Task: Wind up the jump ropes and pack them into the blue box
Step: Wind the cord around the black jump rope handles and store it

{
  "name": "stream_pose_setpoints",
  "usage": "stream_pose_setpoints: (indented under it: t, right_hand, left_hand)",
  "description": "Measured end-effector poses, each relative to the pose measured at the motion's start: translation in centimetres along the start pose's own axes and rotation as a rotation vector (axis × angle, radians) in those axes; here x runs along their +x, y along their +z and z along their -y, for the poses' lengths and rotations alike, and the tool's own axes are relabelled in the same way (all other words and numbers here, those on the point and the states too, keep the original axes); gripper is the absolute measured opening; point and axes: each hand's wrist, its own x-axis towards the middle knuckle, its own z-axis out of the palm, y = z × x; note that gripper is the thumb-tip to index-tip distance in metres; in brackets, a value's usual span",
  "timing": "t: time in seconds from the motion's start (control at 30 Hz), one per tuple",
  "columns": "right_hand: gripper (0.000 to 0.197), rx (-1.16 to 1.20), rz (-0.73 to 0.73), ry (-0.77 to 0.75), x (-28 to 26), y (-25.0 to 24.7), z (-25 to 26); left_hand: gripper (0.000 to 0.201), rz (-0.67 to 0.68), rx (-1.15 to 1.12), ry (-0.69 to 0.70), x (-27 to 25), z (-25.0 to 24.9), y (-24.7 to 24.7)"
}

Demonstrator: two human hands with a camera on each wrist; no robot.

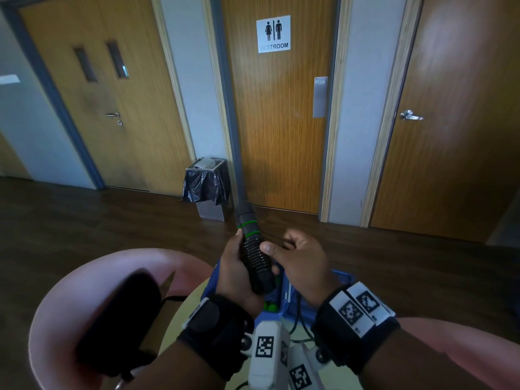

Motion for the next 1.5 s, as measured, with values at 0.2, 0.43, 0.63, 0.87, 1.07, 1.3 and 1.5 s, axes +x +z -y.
stream_pose_setpoints:
  t: [0.2, 0.43, 0.63, 0.87, 1.07, 1.3, 1.5]
  right_hand:
    - [0.036, -0.197, 0.000, -0.001, 0.0, -0.5, -0.8]
    - [0.043, -0.530, 0.238, -0.137, -1.9, -1.6, -0.9]
    - [0.064, -0.699, 0.271, -0.284, -2.3, -1.4, -1.4]
    - [0.066, -0.560, 0.353, -0.202, -2.4, -0.8, -1.5]
    - [0.061, -0.236, 0.465, -0.069, -1.2, -0.6, -1.7]
    - [0.046, -0.289, 0.484, -0.041, -0.1, -1.4, -1.9]
    - [0.017, 0.119, 0.475, 0.114, -0.5, -1.6, -2.0]
  left_hand:
    - [0.066, -0.068, -0.051, -0.068, -0.1, 0.1, 0.7]
    - [0.055, -0.050, -0.016, -0.141, -0.3, -1.1, 1.0]
    - [0.051, -0.021, -0.048, -0.154, -0.9, -1.2, 0.8]
    - [0.054, -0.049, -0.032, -0.174, -0.7, -1.4, -0.5]
    - [0.059, -0.058, 0.089, -0.157, 0.0, -1.7, -0.8]
    - [0.071, 0.063, 0.275, -0.196, 0.2, -2.0, -0.5]
    - [0.079, -0.034, 0.142, -0.216, 0.7, -2.1, -1.2]
